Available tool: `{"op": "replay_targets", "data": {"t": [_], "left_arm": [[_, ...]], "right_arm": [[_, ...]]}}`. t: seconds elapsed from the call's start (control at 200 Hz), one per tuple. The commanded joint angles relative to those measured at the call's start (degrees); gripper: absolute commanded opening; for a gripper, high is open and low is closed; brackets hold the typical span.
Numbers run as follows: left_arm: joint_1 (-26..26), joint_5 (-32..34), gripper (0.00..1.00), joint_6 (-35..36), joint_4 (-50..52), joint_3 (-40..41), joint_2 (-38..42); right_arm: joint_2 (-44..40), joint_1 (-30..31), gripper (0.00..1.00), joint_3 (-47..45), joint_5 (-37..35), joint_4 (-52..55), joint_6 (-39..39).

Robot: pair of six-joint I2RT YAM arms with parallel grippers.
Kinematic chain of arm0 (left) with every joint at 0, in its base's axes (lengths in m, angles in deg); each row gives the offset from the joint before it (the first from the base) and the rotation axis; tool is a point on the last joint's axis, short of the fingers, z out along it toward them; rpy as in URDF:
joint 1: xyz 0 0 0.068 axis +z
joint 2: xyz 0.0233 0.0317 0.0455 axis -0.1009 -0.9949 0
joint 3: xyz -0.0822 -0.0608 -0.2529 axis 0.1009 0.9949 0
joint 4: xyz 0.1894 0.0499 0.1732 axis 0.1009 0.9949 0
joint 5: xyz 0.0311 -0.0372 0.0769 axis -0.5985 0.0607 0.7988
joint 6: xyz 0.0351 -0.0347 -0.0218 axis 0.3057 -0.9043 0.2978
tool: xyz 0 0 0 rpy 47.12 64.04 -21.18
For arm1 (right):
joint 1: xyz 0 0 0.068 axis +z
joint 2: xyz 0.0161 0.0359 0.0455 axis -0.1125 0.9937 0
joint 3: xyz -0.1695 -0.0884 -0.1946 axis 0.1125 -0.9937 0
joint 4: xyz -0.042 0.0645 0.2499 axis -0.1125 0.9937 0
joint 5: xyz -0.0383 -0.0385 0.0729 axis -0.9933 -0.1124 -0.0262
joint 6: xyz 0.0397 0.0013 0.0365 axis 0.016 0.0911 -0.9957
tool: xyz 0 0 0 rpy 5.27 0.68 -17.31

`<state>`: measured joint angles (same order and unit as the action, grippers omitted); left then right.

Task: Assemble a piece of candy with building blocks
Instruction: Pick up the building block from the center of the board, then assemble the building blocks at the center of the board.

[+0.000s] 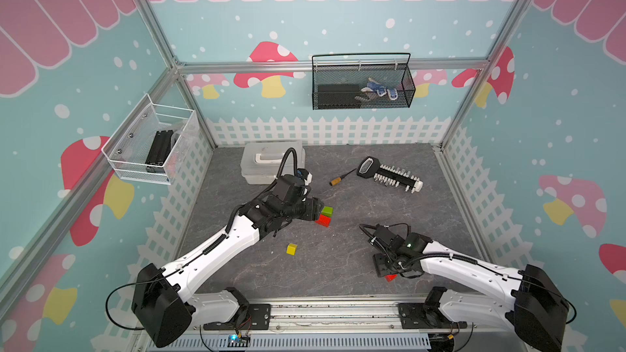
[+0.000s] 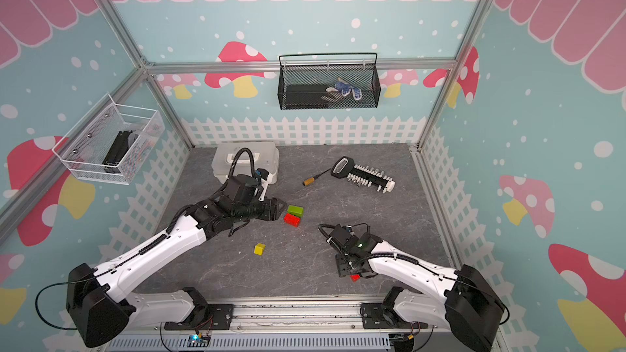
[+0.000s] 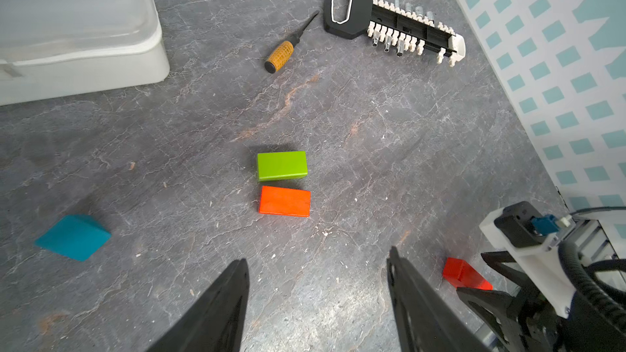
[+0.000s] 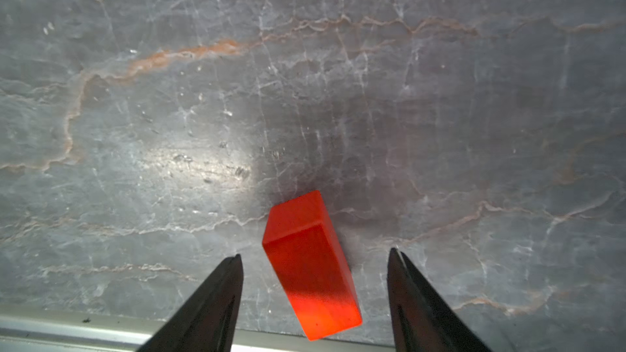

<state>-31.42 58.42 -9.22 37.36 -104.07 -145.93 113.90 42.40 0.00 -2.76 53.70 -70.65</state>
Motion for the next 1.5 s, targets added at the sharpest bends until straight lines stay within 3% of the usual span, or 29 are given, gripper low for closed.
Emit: {"op": "replay_targets", "data": {"t": [0.0,0.26,0.565,0.755,0.946,1.021,1.116,1.251,1.381,1.496], "left_arm": [[0.1,2.4,0.68,-0.4,-1.2,1.8,1.5],[0.2,3.2,0.68,-0.9,-1.2,3.6,2.5],[0.2,3.5,0.68,-0.9,-1.5,3.7,1.9],[0.2,3.4,0.67,-0.6,-1.6,3.1,0.8],[0.4,4.2,0.63,0.7,-0.5,2.0,-0.1],[1.8,4.9,0.57,1.2,1.1,0.9,-0.8],[5.5,1.2,0.48,1.3,1.3,-0.1,-1.4],[9.4,-2.6,0.18,0.9,-0.1,-0.8,-2.0],[10.8,-5.0,0.00,0.9,-1.6,-1.2,-2.3],[11.3,-5.9,0.00,0.8,-2.1,-1.0,-2.7]], "right_arm": [[0.8,0.4,0.63,0.1,-0.6,-2.8,0.1],[1.3,0.4,0.54,-1.7,0.5,-2.8,-0.6],[-2.8,0.5,0.51,-5.4,0.8,-0.7,-2.8],[-1.8,0.5,0.41,-3.9,-0.3,-1.4,-2.4],[3.3,0.5,0.22,2.5,-0.7,-1.7,-1.2],[5.0,0.4,0.13,7.8,-3.0,-0.8,-0.7],[9.0,0.4,0.11,15.6,-5.2,-0.4,0.9],[18.3,0.4,0.08,25.1,-5.6,-0.5,1.5],[26.0,0.4,0.03,30.2,-4.1,-2.2,0.3],[29.7,0.4,0.01,32.0,-3.9,-4.8,-0.8]]}}
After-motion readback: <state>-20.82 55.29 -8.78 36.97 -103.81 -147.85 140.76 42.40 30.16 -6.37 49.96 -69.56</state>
